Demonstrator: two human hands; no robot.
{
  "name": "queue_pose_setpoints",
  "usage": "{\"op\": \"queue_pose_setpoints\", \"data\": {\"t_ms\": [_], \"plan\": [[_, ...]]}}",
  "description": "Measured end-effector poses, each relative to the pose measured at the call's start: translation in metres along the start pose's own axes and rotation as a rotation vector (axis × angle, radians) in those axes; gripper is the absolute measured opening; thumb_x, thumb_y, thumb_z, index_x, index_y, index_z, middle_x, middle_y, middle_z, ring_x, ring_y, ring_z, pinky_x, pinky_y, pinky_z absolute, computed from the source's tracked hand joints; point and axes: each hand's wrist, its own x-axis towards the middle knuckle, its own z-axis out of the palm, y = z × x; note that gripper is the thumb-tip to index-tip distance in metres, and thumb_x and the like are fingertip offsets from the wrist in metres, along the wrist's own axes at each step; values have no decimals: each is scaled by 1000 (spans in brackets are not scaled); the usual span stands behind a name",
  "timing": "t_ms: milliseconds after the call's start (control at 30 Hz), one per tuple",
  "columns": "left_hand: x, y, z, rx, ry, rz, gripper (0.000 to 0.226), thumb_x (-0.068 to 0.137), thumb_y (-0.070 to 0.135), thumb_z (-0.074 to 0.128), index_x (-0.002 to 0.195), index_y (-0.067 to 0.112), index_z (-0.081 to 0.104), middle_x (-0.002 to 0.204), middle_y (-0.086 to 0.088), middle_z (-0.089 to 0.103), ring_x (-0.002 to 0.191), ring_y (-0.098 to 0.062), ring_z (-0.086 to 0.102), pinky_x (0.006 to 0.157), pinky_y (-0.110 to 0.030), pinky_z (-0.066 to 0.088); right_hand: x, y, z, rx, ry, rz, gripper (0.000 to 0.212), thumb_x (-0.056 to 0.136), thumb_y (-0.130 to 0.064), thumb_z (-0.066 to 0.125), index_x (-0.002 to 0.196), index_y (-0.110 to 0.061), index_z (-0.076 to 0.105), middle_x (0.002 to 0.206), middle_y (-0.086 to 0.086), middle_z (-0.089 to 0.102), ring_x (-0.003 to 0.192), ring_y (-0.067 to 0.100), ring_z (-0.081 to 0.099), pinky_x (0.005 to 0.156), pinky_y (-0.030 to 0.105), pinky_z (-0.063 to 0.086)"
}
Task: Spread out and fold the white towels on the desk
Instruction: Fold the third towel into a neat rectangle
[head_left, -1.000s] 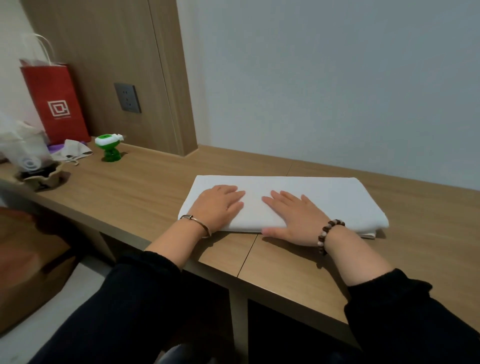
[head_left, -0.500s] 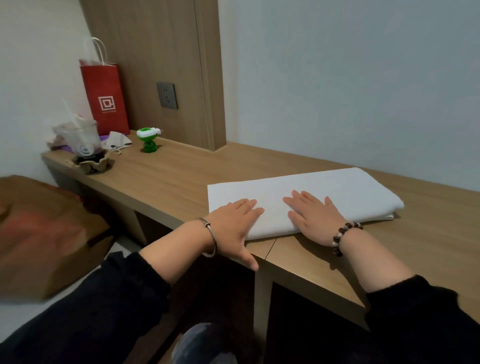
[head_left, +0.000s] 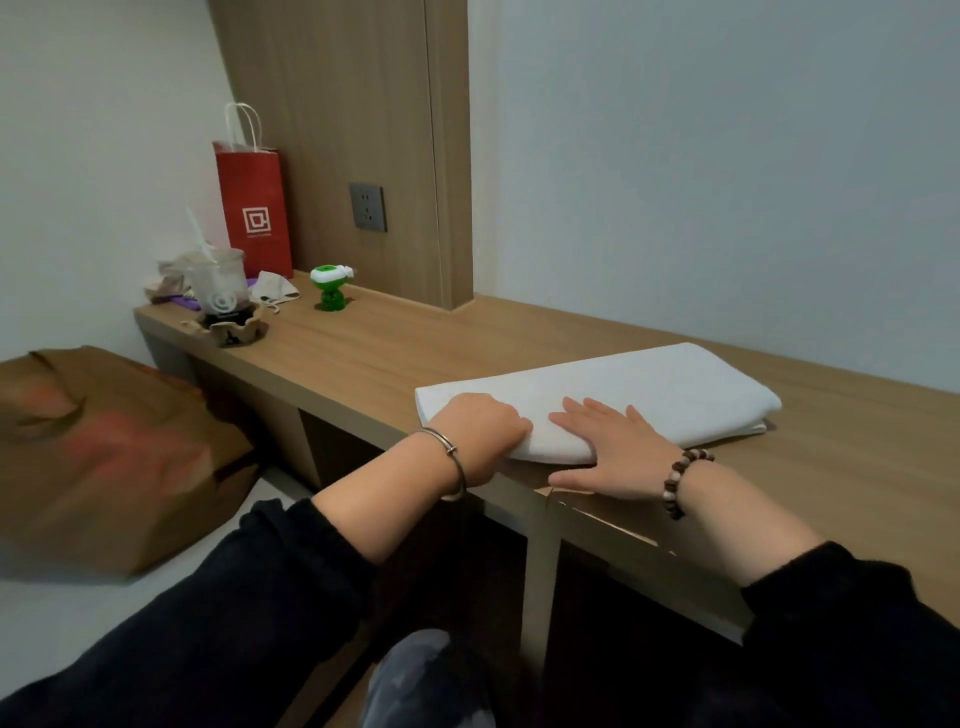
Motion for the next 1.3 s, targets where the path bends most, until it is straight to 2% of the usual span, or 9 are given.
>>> {"op": "queue_pose_setpoints", "data": {"t_ms": [100,233,333,433,533,833,967,1167,1300], "plan": [[5,-10,-18,20,83,0,26,85,16,56,111,20,55,109,-3,60,97,-26,60,73,-34,44,7,-14,-3,18,188,13,76,81,-63,54,146,-34,27,153,-6,30,139,17,29,113,41,22],[17,-34,-37,-1,257,-27,25,85,11,51,106,22,55,105,0,62,96,-25,59,70,-32,42,20,-22,-27,23,426,62,41,92,-28,50,133,-28,46,116,2,65,100,25,61,76,29,42],[29,-60,-47,18,606,-118,45,88,11,54,130,24,48,139,-3,47,134,-26,36,106,-46,29,31,-20,-62,98,508,118,27,90,-19,52,116,-20,56,100,8,67,88,29,61,64,27,35],[40,-62,-64,-439,989,-484,83,81,14,64,149,24,19,155,-8,19,143,-27,16,111,-57,13,41,-17,-101,185,611,209,9,90,-15,50,95,-16,57,85,5,62,78,28,56,56,27,28],[55,-45,-83,-1012,1084,-645,92,82,17,63,150,25,2,158,-6,3,144,-24,11,114,-55,12,44,-13,-140,410,738,321,7,88,-13,51,82,-16,54,67,-3,49,65,24,49,49,23,26],[88,-5,-89,-889,628,-216,102,77,64,57,150,26,-4,159,7,0,146,-16,-2,116,-52,6,44,12,-209,1578,1036,499,24,79,-20,62,99,-10,54,75,2,56,65,18,55,63,26,45],[94,1,-72,-503,645,-336,91,83,13,56,150,24,-6,158,-1,4,145,-24,5,112,-55,14,47,38,-185,1958,881,500,36,78,-24,68,109,-7,58,107,9,67,97,30,66,88,47,53],[86,13,-2,-274,121,-196,48,89,10,48,135,16,34,133,-7,46,121,-28,44,92,-42,41,13,82,-74,1396,232,861,39,93,-39,52,99,-1,58,74,15,67,66,27,65,54,33,51],[85,21,24,-293,103,-153,43,88,12,50,130,17,41,130,-3,46,119,-25,44,90,-39,43,9,90,-56,813,373,819,36,91,-30,43,72,-2,56,60,12,65,57,30,64,54,33,51]]}}
